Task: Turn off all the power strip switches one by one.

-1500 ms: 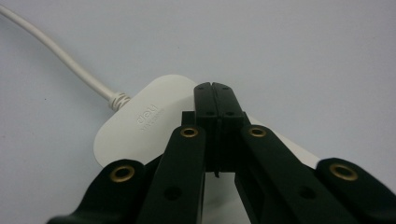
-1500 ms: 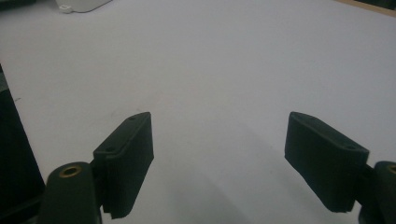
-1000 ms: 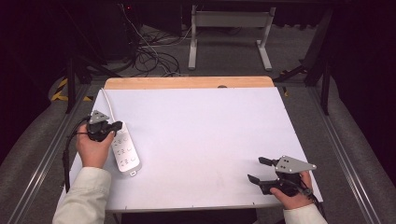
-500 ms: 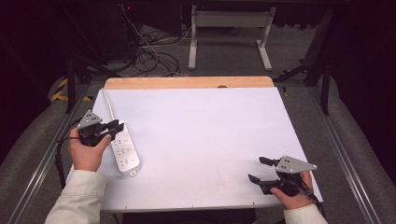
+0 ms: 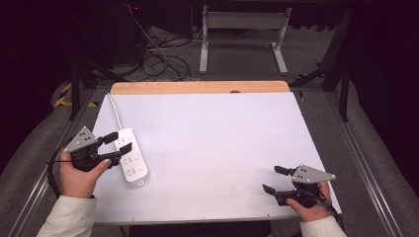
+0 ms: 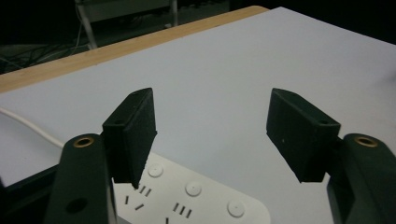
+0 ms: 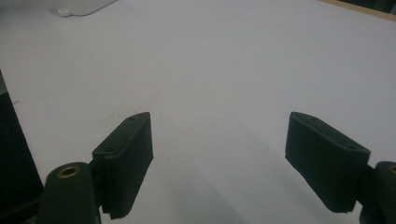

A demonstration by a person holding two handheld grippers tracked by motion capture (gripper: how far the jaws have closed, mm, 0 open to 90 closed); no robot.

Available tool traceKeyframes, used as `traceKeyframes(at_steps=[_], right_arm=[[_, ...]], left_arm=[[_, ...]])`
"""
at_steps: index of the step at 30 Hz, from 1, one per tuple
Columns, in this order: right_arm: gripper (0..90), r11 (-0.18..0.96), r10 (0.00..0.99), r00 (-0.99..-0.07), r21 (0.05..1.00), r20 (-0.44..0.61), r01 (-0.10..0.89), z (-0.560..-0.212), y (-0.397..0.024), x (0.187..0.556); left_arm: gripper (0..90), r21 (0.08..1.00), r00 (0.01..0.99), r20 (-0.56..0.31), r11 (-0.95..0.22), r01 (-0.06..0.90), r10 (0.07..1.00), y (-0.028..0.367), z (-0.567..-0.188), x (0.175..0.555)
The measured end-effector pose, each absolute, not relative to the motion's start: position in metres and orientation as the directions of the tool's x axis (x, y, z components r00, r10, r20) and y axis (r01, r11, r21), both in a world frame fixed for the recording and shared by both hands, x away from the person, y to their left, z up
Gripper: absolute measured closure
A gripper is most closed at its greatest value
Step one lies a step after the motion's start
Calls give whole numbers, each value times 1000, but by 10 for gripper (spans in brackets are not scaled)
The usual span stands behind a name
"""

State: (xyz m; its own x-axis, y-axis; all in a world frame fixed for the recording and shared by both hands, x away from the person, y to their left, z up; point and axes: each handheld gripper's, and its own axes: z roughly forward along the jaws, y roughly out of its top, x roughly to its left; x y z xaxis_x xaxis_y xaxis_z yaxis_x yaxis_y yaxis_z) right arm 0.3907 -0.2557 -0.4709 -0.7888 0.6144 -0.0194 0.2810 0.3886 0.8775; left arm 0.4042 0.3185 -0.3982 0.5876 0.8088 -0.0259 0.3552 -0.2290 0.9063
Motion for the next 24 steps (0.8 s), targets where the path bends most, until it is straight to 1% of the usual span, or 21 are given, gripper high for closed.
traceKeyframes(at_steps=[4, 10, 11, 12, 19, 24], right_arm=[[235, 389, 613, -790, 878, -21, 279, -471, -256, 390], [233, 388, 610, -792, 879, -20, 276, -471, -255, 390], [233, 389, 610, -792, 879, -21, 276, -470, -256, 390], [233, 388, 609, -793, 879, -20, 276, -470, -256, 390], [231, 387, 606, -795, 881, -20, 272, -470, -256, 390], [229, 386, 605, -796, 883, -22, 268, -470, -255, 389]], left_arm=[[273, 911, 629, -36, -234, 341, 776, 316, -400, 394], [220, 915, 655, -18, -252, 315, 756, 313, -402, 377], [215, 914, 657, -23, -250, 319, 754, 312, -403, 375], [212, 914, 664, -8, -265, 309, 748, 312, -404, 373], [203, 922, 681, -47, -232, 312, 730, 313, -421, 357], [204, 911, 689, -9, -278, 304, 725, 315, -439, 351]])
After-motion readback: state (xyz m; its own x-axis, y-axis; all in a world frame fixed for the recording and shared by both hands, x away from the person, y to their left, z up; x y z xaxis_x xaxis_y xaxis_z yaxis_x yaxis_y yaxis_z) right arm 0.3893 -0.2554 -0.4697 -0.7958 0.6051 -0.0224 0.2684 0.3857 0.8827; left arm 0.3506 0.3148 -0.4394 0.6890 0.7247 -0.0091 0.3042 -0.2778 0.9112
